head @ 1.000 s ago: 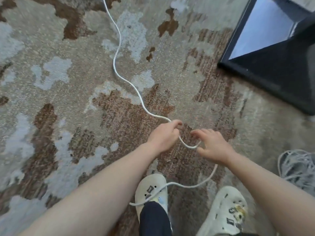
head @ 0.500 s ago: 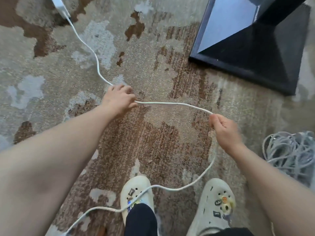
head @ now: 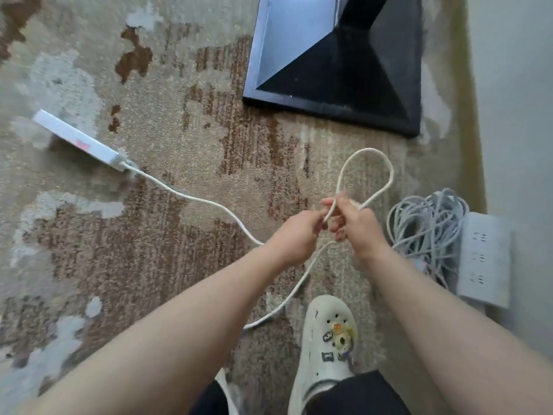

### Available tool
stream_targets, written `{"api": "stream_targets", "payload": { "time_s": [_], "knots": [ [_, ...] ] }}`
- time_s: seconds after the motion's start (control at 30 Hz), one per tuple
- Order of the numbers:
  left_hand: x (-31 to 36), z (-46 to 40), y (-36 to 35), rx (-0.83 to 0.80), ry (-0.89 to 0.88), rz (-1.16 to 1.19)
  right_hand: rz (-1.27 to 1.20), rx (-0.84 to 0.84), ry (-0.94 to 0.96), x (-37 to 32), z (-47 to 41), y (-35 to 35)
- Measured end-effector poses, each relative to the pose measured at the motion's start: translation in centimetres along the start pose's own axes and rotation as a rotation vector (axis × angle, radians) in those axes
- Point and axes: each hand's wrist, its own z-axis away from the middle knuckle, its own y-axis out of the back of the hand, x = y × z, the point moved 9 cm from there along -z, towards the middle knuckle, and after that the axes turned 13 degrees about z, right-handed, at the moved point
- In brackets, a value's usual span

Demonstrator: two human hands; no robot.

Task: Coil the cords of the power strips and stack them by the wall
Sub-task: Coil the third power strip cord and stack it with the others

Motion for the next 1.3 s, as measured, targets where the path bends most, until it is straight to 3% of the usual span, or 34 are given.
{"api": "stream_targets", "payload": {
  "time_s": [0.3,0.4,0.47,0.6,0.7,0.8,0.9,1.03,1.2,1.3],
  "knots": [
    [-4.1,1.3,-0.2,-0.087,0.055,-0.010,-0.229,-0.289,0.020,0.3,-0.6,-3.6],
    [-4.8,0.9,0.5,-0.135,0.092,0.012,-0.315,-0.192,-0.030,0.4,-2.1,-3.2],
    [-5.5,1.0,1.0,-0.217,0.087,-0.094,-0.303,-0.106,-0.046,0.5,-3.2,-1.3],
    [-7.6,1.0,4.5,-0.272,0.036,-0.568,-0.001,0.001,0.015,0.7,-4.9,2.8],
    [-10.4,1.6,10.4,-0.204,0.162,-0.786,0.284,0.074,0.045,1.1,-5.5,5.1],
    [-10.7,2.2,12.6,-0.087,0.263,-0.679,0.405,0.059,0.027,1.7,-5.2,4.4],
    [-6.5,0.2,6.9,-0.106,0.150,-0.502,0.498,-0.074,0.042,1.4,-4.6,0.3],
    [-1.7,-2.9,0.4,-0.179,0.000,-0.322,0.602,-0.020,0.039,1.0,-4.0,0.4],
    [-5.1,-2.6,3.3,-0.056,-0.053,-0.585,0.668,0.031,0.002,3.3,-4.4,2.6],
    [-8.6,-1.3,7.8,0.018,0.018,-0.708,0.768,0.057,0.074,3.3,-4.8,1.4]
  ]
}}
